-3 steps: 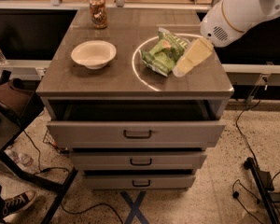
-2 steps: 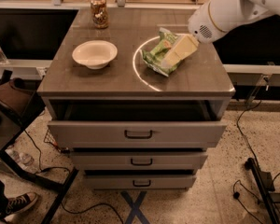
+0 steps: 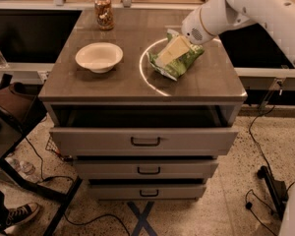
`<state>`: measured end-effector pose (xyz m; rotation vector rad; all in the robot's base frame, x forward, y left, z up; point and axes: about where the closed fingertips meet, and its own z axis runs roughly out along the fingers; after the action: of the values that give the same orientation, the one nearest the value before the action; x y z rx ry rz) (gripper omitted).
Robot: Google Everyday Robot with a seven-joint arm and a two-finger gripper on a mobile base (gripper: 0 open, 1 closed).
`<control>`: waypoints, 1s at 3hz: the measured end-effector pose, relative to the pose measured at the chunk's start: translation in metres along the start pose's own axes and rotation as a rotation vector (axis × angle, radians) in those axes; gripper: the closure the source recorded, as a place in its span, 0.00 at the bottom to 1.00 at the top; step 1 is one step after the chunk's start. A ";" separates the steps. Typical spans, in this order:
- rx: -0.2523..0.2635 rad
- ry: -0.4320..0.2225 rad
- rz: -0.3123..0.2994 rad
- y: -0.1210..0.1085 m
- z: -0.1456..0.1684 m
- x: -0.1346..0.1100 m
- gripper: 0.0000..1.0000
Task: Place green jalapeno chip bag into paper bowl
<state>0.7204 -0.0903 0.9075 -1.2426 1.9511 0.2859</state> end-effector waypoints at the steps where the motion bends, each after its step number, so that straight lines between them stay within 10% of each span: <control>1: -0.005 0.010 0.027 -0.008 0.020 0.012 0.16; 3: -0.032 0.027 0.052 -0.004 0.040 0.028 0.64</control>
Offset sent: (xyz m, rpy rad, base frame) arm 0.0187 -0.0037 -0.0653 0.0117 0.0964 -0.0328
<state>0.7374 -0.0883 0.8619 -1.2232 2.0116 0.3288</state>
